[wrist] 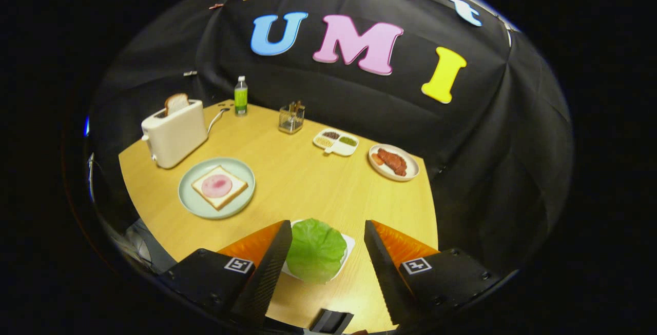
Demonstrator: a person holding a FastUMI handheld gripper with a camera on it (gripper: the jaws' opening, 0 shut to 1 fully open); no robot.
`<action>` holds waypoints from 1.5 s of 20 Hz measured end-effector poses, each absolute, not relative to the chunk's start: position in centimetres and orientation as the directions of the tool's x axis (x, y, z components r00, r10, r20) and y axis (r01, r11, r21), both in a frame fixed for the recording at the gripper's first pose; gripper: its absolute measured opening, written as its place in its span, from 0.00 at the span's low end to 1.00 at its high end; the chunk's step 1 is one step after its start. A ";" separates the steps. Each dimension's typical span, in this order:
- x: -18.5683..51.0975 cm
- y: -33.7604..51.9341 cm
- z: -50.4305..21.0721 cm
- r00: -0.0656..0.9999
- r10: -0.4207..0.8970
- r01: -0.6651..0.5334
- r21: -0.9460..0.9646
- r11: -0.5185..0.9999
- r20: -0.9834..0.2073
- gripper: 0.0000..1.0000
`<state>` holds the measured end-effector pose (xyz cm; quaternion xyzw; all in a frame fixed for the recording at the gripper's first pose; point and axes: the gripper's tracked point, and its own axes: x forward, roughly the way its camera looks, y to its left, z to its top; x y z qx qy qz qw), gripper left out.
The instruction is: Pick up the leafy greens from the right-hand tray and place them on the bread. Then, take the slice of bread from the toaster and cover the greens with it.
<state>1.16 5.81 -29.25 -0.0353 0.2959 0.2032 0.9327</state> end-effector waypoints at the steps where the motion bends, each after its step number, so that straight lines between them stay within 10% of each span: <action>1: 1.0 6.3 -31.0 0.712 0.372 -0.418 0.067 0.906 -0.595 0.87; 25: 1.5 9.5 -43.7 0.433 0.434 -0.418 0.251 0.873 -0.790 0.69; 28: 1.7 9.2 -43.8 0.436 0.422 -0.375 0.266 0.888 -0.795 0.21; 30: 2.0 9.1 -43.9 0.426 0.423 -0.349 0.286 0.892 -0.799 0.11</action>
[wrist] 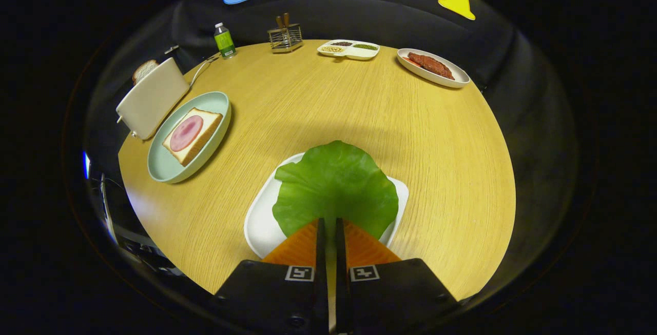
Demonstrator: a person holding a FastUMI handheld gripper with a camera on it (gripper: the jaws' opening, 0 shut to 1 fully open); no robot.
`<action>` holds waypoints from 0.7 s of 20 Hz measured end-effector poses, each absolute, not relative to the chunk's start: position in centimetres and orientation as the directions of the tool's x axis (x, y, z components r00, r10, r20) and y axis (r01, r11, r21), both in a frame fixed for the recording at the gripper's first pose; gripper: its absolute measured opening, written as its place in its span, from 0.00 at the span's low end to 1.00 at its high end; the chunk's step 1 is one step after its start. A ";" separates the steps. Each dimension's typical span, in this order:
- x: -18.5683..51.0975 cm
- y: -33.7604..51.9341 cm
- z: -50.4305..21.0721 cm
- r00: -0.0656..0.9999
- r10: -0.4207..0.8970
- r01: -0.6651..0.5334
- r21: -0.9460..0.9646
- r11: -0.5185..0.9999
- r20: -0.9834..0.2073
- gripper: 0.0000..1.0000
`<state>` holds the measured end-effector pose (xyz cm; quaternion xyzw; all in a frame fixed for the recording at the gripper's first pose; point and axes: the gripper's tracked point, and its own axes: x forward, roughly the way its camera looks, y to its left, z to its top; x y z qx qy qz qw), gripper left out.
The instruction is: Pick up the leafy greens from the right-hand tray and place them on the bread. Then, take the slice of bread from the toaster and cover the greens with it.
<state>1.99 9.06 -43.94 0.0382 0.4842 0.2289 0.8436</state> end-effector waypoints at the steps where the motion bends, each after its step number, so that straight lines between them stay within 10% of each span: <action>1: 1.9 9.1 -43.8 0.428 0.427 -0.344 0.293 0.892 -0.797 0.10; 14: 3.1 12.6 -29.8 0.593 0.518 -0.442 0.289 0.849 -0.617 0.10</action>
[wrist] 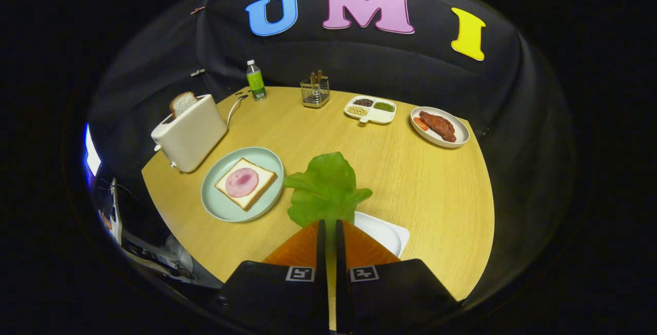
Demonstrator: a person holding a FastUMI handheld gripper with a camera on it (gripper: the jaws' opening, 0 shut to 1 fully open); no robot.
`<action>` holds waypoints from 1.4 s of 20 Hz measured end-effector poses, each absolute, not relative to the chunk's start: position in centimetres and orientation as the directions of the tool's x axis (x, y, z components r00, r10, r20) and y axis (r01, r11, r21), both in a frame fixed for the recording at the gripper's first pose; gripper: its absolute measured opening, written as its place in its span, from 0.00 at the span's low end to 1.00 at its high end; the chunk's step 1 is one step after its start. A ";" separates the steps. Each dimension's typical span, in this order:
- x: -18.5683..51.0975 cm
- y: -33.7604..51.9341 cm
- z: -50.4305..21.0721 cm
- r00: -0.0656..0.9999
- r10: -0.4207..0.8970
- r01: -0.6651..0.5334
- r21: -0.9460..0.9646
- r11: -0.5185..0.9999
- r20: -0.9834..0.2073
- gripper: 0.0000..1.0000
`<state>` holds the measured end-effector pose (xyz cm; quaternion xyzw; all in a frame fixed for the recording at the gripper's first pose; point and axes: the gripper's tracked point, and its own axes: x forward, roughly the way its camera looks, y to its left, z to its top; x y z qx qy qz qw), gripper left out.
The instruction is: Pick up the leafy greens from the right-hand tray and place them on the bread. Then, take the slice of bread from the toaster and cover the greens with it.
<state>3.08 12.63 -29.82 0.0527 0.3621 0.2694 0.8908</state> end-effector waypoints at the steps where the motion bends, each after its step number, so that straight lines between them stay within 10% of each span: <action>1: 3.1 13.6 -28.9 0.593 0.529 -0.454 0.291 0.842 -0.606 0.10; 19: 4.3 32.5 -28.9 0.452 0.640 -0.629 0.286 0.723 -0.621 0.12; 21: 4.9 32.9 -29.7 0.458 0.627 -0.622 0.278 0.732 -0.630 0.24; 26: 5.3 32.7 -29.5 0.471 0.632 -0.592 0.311 0.744 -0.616 1.00; 28: 5.3 32.4 -28.9 0.483 0.631 -0.593 0.303 0.746 -0.607 0.99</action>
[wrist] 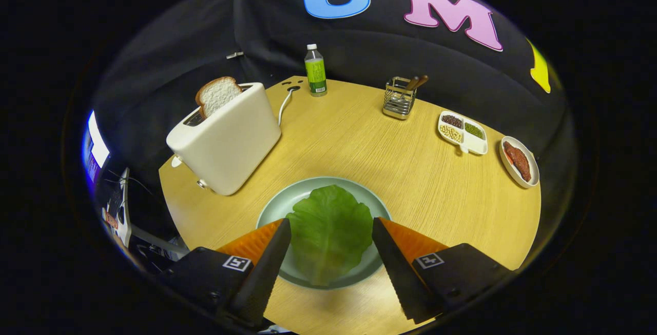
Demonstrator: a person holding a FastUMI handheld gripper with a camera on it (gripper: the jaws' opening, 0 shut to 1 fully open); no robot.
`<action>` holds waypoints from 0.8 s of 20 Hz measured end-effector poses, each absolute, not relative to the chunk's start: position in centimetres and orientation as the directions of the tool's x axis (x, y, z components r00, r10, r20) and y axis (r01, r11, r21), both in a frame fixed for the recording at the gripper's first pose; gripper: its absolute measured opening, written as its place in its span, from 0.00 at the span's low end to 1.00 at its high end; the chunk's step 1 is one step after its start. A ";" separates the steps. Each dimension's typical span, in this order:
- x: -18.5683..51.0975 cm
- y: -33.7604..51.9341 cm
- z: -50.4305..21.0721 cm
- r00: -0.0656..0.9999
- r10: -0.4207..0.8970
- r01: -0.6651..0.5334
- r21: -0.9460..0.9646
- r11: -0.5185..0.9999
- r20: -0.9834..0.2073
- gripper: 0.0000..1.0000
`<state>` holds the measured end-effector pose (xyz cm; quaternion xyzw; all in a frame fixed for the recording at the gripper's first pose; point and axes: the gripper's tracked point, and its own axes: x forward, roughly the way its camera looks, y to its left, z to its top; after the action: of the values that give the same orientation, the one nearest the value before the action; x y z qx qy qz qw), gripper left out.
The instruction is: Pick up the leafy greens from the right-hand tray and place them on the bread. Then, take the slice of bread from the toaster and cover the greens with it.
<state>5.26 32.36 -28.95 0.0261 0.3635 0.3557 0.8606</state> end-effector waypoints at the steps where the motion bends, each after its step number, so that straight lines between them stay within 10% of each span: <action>1: 5.3 32.1 -28.6 0.490 0.631 -0.593 0.300 0.747 -0.602 0.99; 16: 5.5 40.3 -6.1 0.598 0.760 -0.682 0.337 0.650 -0.256 0.98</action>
<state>5.47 40.26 -6.11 0.1026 0.1909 0.4059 0.8879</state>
